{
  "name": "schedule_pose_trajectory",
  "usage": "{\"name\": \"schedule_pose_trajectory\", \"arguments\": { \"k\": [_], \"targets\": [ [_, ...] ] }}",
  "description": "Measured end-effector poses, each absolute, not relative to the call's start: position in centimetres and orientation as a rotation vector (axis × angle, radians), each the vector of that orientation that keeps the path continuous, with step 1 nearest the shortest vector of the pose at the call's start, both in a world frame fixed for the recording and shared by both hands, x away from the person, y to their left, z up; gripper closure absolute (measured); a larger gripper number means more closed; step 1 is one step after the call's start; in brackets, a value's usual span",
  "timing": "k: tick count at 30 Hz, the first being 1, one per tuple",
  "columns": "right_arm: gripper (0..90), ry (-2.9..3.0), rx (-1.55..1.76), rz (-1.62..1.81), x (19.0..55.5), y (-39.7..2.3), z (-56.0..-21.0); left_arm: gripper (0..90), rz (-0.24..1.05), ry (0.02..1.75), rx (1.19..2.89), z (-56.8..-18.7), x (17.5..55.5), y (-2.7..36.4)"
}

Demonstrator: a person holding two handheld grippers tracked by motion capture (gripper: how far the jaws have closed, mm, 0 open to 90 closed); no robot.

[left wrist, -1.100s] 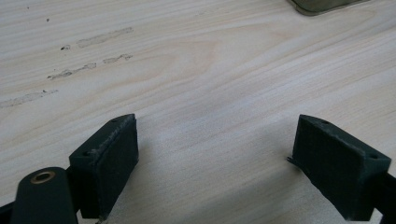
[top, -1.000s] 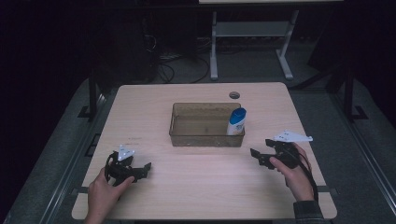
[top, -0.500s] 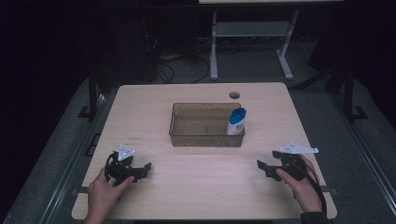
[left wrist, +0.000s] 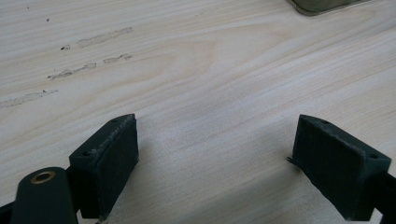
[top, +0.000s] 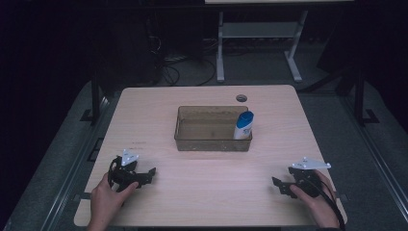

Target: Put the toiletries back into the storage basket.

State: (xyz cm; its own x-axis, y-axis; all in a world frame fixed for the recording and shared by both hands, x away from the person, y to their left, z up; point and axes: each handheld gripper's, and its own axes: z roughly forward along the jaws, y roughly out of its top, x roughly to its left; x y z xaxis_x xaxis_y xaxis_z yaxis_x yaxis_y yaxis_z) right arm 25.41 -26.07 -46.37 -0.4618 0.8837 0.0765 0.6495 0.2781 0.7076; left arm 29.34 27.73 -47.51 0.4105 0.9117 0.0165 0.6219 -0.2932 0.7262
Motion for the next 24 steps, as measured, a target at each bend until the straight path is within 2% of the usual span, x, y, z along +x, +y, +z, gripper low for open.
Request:
{"name": "schedule_pose_trajectory", "arguments": {
  "k": [13,24],
  "targets": [
    [22.1,2.196,1.421,0.933,23.9,-27.8,-47.6,13.2,0.578,1.299,2.024,-47.5,29.3,27.7],
    [14.5,2.167,1.386,0.948,23.7,-28.0,-48.1,12.6,0.580,1.303,2.024,-47.5,29.3,27.7]
  ]
}}
